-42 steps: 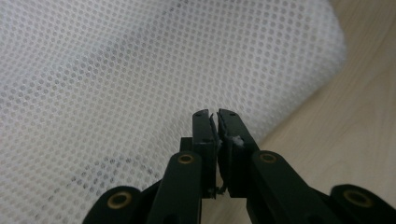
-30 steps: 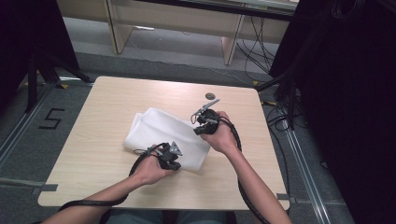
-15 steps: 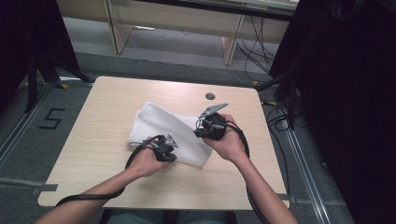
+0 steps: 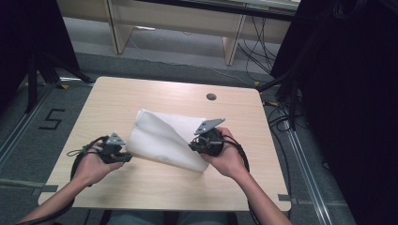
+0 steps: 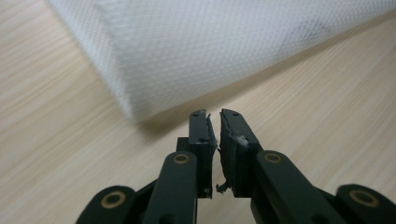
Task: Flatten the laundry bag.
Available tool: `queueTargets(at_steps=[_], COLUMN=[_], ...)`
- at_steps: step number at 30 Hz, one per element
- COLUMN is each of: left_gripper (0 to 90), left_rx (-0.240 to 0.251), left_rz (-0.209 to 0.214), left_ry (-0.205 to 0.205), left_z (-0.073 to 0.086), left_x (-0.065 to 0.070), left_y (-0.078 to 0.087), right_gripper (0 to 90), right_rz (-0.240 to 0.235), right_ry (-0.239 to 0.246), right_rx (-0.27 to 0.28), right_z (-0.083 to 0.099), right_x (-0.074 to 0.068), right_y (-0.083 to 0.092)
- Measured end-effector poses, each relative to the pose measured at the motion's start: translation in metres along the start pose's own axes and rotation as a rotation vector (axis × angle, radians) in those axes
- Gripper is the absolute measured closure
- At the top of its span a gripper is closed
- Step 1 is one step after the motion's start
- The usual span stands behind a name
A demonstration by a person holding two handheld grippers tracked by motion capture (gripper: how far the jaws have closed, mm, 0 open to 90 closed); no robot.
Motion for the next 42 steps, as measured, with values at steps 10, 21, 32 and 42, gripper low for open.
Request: queueTargets(at_steps=[10,21,32,42], left_gripper=[79.5,76.6,73.7,70.0], left_rx=[0.028,0.034,0.041,0.022], left_rz=[-0.030,-0.079,-0.091,-0.035], left_ry=[0.054,0.065,0.063,-0.031], left_z=[0.021,0.022,0.021,0.009], left_x=[-0.011,-0.026,-0.029,-0.003], left_y=[0.025,0.036,0.034,0.020], right_gripper=[88.5,87.6,87.2,86.7], right_rz=[-0.078,-0.162,-0.225,-0.208], right_ry=[0.056,0.093,0.104,0.064], right_rx=[0.005,-0.042,-0.103,-0.179], right_z=[0.011,0.033,0.060,0.078], right_x=[-0.025,-0.049,-0.061,-0.063], right_y=[0.005,0.010,0.007,-0.005])
Point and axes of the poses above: each handheld gripper's, and its own axes: y roughly backward along the jaws, z roughly out of its underside, x roughly to its right, the point moved 3 cm from there along -y, roughly forward along the jaws, and after that the axes turned 13 degrees about z, right-handed, at the moved point
